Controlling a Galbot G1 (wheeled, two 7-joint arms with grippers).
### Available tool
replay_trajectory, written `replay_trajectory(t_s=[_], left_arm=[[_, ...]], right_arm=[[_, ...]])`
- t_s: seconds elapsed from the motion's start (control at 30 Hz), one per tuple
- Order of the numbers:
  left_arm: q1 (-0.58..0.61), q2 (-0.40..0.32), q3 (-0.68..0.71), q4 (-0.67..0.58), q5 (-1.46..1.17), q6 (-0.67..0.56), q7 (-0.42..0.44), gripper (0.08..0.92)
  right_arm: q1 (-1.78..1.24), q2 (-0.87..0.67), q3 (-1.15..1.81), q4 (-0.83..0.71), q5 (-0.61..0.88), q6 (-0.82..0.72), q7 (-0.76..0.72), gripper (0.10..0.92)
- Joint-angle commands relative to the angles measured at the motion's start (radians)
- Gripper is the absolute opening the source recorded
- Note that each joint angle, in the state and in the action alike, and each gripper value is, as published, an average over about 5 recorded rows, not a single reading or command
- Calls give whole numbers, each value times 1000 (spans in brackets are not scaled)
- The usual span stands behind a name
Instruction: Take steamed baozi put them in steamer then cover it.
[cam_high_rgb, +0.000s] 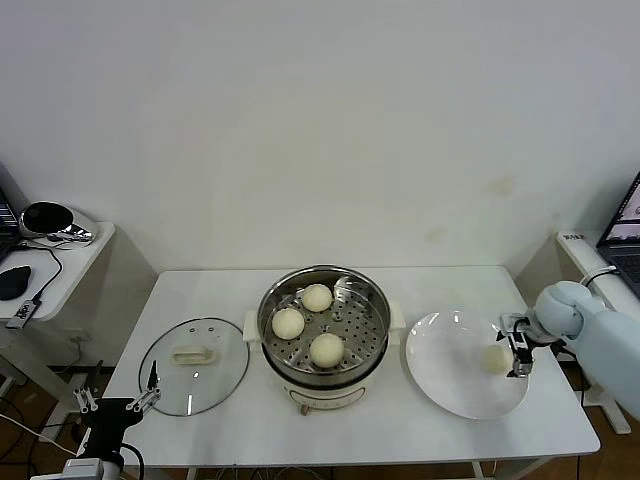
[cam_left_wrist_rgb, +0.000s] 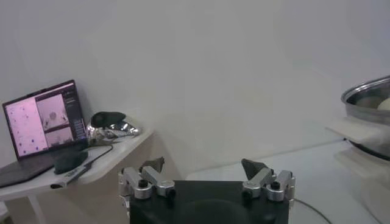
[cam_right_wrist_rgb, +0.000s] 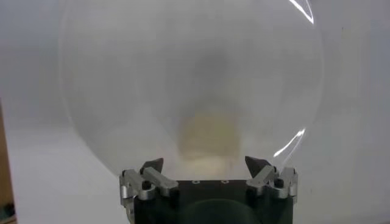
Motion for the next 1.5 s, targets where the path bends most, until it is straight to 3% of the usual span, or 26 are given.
replay_trajectory(t_s=[0.03,0.47,0.97,1.2,1.5], left_arm=[[0,-3,-23,2,-7,1,4,823],[6,0,-36,-1,-22,2,7,823],[-23,3,16,13,-41,27,18,823],[-48,3,87,32,-38,38,20,823],[-60,4,108,45,-27,40,21,823]], right_arm=[[-14,54,20,-54,-23,0,4,806],[10,7,4,-9,-7,-18,-33,629],[530,-151,-367,300,404,-167,-43,602],[835,-72,-617,415,606,-267,34,607],[995,188,-789,433,854,-399,172,611]])
